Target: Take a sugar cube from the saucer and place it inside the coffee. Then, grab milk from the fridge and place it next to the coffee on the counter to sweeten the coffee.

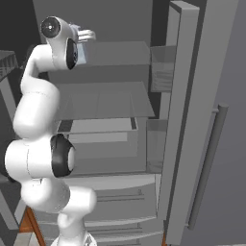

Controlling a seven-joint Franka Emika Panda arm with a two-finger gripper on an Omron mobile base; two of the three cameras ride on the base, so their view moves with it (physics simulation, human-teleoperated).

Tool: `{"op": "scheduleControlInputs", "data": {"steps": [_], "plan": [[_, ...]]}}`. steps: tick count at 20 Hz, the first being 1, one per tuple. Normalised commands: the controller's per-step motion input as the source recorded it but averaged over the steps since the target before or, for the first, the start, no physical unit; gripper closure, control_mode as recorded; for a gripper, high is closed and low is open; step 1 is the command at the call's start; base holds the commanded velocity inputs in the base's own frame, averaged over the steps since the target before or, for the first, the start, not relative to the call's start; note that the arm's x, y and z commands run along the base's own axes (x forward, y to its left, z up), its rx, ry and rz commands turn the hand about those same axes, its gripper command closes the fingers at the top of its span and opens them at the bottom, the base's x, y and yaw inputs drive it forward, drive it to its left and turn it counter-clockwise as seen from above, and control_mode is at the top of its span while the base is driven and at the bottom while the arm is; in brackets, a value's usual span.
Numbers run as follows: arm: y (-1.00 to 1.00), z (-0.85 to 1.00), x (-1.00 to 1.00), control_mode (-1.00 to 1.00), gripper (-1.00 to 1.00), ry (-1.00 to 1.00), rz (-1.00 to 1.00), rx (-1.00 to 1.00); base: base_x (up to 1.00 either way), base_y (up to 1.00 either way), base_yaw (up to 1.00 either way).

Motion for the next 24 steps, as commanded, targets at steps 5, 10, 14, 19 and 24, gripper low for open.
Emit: {"op": "scheduleControlInputs", "data": {"steps": [5,10,14,19,24], "plan": [[-0.51,0.06,-0.91,-1.00,1.00,-0.02,0.00,0.01,0.00,0.00,0.00],[-0.42,0.07,-1.00,-1.00,1.00,0.00,0.00,0.07,0.00,0.00,0.00],[-0.46,-0.10,-1.00,-1.00,1.00,0.06,0.00,0.08,0.00,0.00,0.00],[-0.09,-0.58,-1.00,-1.00,1.00,0.16,0.00,0.01,0.00,0.00,0.00],[0.00,-0.51,-0.75,-1.00,1.00,0.09,0.04,0.00,0.00,0.00,0.00]]}}
